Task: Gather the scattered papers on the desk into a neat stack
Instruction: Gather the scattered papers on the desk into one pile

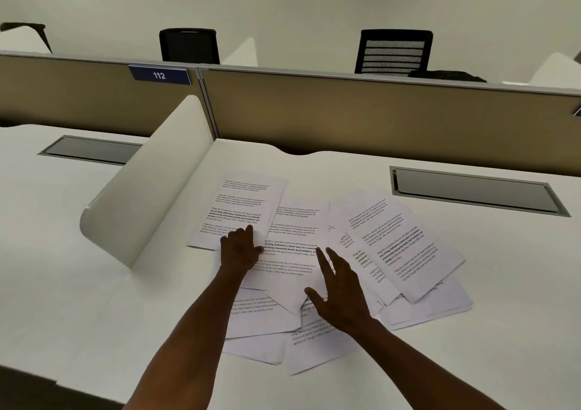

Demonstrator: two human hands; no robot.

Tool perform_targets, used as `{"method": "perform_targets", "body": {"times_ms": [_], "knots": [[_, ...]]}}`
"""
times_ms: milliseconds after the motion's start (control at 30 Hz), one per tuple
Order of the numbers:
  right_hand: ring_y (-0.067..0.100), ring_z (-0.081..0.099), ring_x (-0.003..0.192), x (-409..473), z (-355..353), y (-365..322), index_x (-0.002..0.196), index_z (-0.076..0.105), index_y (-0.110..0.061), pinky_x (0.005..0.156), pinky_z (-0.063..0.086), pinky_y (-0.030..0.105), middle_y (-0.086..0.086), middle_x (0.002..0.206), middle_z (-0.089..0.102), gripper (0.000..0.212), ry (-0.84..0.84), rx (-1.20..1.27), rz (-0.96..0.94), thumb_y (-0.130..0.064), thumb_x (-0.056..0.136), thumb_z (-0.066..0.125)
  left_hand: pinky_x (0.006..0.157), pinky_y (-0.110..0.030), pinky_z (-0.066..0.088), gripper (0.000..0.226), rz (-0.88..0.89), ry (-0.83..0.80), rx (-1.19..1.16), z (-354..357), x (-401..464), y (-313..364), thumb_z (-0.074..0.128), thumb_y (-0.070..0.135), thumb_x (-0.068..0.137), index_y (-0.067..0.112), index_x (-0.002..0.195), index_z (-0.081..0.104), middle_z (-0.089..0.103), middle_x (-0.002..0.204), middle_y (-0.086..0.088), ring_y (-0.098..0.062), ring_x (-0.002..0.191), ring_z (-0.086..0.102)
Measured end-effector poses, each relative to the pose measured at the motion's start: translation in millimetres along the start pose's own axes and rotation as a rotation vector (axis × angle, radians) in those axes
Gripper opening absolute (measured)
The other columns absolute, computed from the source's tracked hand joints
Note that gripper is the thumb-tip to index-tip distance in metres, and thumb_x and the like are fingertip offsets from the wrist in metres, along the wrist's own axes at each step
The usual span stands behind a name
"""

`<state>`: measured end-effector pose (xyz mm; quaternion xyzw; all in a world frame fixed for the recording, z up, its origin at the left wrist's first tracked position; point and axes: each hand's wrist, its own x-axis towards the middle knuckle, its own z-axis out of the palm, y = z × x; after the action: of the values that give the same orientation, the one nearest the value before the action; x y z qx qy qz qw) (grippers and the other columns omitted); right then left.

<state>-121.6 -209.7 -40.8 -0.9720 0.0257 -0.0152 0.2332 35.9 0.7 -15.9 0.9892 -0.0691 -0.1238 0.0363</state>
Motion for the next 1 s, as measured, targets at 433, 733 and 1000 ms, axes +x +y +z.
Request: {"method": "perform_targets", "body": {"times_ms": [433,733,1000], "knots": [[0.017,0.039,0.139,23,4,-11,0.155,0.023,-0.029,0.111,0.040,0.041,-0.001,0.156,0.035,0.080,0.018,0.290,0.081,-0.053,0.088,0.060,0.102,-0.045,0.048,0.060,-0.116,0.223,-0.400,-13,12,-11,0.053,0.022,0.092,0.020,0.151,0.040,0.061,0.134,-0.018,-0.037,0.121,0.059],[0.026,0.073,0.096,70,-25,-30,0.115,0.061,-0.029,0.084,0.061,0.044,0.006,0.113,0.069,0.070,-0.250,1.187,0.652,-0.078,0.066,0.066,0.083,-0.035,0.057,0.040,0.106,0.394,-0.454,16,-81,35,0.062,0.023,0.088,0.016,0.127,0.066,0.076,0.109,-0.006,-0.025,0.095,0.072],[0.021,0.061,0.110,62,-7,-11,0.136,0.053,-0.018,0.097,0.054,0.037,0.008,0.134,0.061,0.049,-0.137,0.844,0.605,-0.012,0.088,0.065,0.084,-0.020,0.051,0.060,0.348,0.321,-0.513,54,-137,63,0.056,0.073,0.081,0.030,0.120,0.069,0.074,0.103,0.016,-0.003,0.091,0.068]]}}
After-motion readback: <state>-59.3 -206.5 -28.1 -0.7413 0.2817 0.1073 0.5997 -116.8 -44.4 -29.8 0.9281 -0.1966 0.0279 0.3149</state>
